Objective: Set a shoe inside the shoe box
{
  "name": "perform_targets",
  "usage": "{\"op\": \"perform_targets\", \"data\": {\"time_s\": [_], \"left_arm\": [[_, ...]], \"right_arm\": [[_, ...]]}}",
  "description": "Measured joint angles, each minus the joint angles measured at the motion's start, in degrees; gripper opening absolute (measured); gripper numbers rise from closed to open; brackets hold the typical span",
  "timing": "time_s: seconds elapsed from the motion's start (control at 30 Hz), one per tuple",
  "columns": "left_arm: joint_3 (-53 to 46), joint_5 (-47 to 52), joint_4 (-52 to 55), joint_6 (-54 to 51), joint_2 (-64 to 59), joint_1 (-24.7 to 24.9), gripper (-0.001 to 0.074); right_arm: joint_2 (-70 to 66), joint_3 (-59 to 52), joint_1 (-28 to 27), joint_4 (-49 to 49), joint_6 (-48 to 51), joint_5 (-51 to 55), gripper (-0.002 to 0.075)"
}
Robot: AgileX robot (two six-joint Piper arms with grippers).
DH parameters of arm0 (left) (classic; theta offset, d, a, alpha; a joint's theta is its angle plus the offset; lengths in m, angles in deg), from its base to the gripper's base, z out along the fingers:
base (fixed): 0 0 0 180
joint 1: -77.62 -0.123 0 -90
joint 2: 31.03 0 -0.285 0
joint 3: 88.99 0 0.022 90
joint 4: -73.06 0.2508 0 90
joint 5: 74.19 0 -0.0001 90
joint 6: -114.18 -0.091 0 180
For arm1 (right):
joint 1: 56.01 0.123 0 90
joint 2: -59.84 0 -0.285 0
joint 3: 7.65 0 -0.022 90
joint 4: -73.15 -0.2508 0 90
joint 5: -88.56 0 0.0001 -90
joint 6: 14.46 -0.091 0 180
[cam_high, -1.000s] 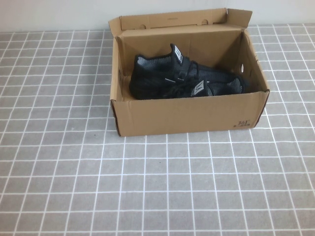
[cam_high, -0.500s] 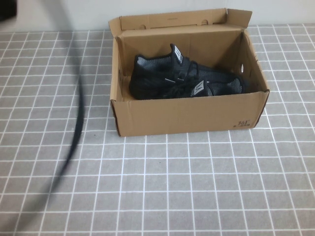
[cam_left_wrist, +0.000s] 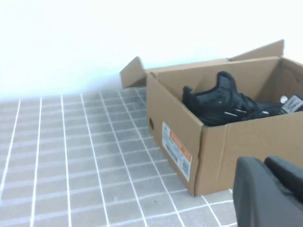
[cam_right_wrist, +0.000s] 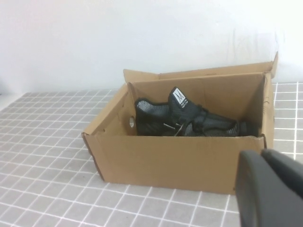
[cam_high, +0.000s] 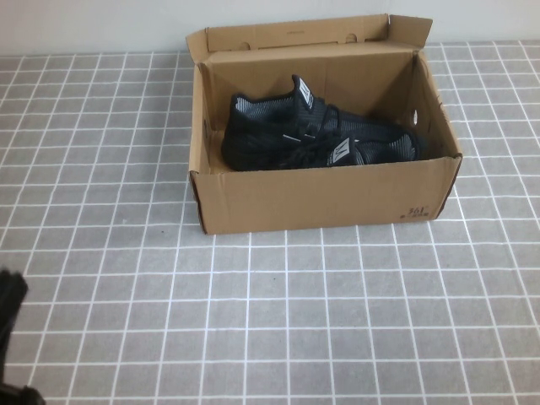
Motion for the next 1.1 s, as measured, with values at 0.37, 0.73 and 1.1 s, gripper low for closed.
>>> {"op": "perform_targets", "data": {"time_s": [0.37,0.73,1.1], "left_arm": [[-17.75,-12.28,-8.04,-0.15,3.78,0.00,0.0001],[-17.78,-7.73,-8.04,-0.28,3.67,0.00,0.0001],[-17.78,-7.47,-8.04,-0.28,3.67,0.00,0.0001]], "right_arm": [[0.00,-0.24,0.00,-2.16,0.00,-1.10,-0.0016],[0.00,-0.24,0.00,-2.30,0.00,-1.10,-0.0016],[1.44,-0.63,-2.18,-1.65,0.11,-1.10,-0.0016]]}}
